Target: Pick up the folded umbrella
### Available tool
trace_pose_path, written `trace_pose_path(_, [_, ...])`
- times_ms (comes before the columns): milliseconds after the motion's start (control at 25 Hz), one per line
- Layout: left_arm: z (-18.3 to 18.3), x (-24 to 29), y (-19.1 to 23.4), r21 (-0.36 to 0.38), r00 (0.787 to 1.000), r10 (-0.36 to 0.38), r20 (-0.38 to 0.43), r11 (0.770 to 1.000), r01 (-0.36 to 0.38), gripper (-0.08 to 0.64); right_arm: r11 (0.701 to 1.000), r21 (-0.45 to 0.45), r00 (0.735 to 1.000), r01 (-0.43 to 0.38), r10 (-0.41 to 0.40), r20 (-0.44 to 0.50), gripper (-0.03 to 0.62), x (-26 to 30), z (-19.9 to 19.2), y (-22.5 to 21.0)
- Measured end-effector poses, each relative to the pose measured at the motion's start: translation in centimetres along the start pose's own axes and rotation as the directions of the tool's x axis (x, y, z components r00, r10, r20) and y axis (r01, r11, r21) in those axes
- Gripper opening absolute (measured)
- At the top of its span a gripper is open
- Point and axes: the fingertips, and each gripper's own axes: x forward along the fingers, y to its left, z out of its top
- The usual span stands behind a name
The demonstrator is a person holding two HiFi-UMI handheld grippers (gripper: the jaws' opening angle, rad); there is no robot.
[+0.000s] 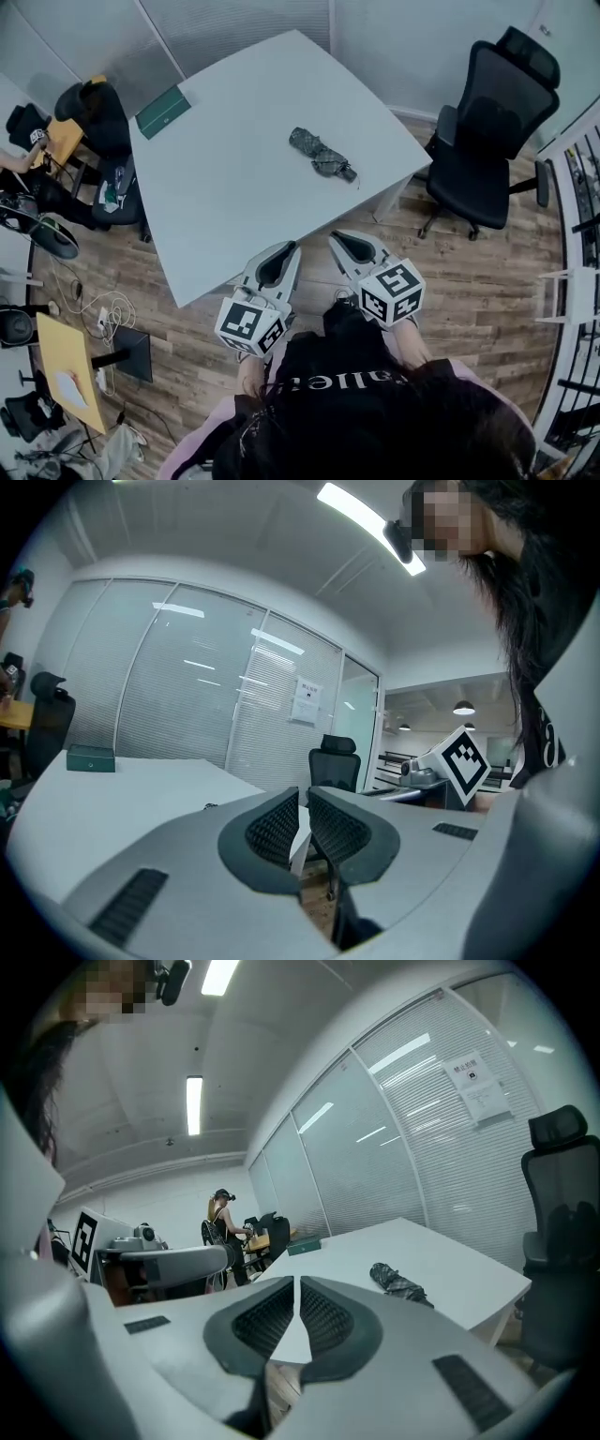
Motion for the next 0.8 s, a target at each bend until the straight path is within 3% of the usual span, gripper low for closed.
trace_pose_path(360, [1.0, 5.4, 0.4, 0.003, 0.999, 0.052, -0.016, 0.999, -0.052, 0.051, 0.998, 0.021, 0.998, -0.065, 0.066, -0.007, 0.032, 2.0, 1.5, -5.4])
trace_pose_path(800, [0.5, 7.3, 0.8, -0.004, 0.995, 0.085, -0.047, 0.996, -0.085, 0.051, 0.994, 0.061, 0.995, -0.087, 0.089, -0.036, 0.032, 3.0, 0.8, -7.8])
